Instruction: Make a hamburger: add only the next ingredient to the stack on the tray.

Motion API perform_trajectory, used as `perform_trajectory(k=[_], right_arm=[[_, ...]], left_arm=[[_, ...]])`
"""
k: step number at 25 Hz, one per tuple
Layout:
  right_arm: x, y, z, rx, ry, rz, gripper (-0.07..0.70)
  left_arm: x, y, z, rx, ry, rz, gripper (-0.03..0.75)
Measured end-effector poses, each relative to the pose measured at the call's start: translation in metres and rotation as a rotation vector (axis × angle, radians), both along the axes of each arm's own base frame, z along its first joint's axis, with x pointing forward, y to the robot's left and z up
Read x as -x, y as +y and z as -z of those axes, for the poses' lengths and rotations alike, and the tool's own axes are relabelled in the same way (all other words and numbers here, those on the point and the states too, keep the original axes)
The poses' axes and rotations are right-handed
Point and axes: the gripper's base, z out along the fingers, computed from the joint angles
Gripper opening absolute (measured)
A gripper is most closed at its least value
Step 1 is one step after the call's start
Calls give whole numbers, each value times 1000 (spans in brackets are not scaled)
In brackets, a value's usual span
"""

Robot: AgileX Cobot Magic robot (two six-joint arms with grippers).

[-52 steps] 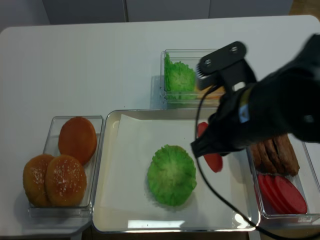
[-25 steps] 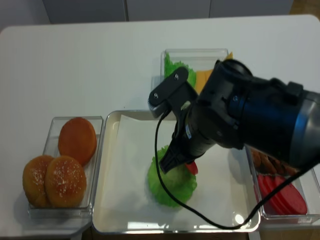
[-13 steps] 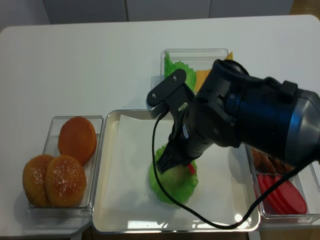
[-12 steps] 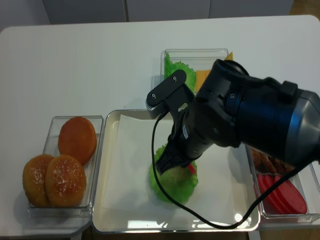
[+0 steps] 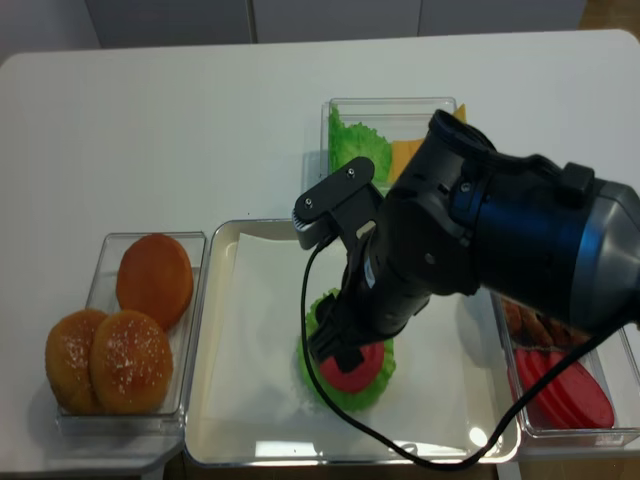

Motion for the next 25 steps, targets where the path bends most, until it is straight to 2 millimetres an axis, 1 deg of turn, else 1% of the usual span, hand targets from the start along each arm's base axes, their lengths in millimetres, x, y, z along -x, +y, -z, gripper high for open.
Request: perform_trajectory(k=[2, 5, 8, 12, 14, 17, 19, 21, 23, 25], right_arm=[[1, -1, 0, 2, 4, 1, 612], [-2, -7, -4, 1, 10, 21, 622], [-12, -25, -11, 1, 8, 75, 601], [-29, -66, -24, 15, 7, 183, 569], [-37, -90, -30, 11, 1, 259, 566], [-38, -126, -35, 15, 3, 355, 562], [-30, -148, -35, 22, 8, 408, 560], [-17, -167, -34, 23, 10, 456, 560], [4, -181, -37, 14, -7, 484, 560], [27, -189, -42, -6, -40, 494, 560]], left_arm=[[0, 0, 0, 0, 0, 0, 411], [0, 0, 0, 0, 0, 0, 411], [0, 0, 0, 0, 0, 0, 411], [0, 0, 0, 0, 0, 0, 411], [0, 0, 0, 0, 0, 0, 411], [0, 0, 0, 0, 0, 0, 411], [0, 0, 0, 0, 0, 0, 411], [0, 0, 0, 0, 0, 0, 411], [0, 0, 0, 0, 0, 0, 411], [0, 0, 0, 0, 0, 0, 411]])
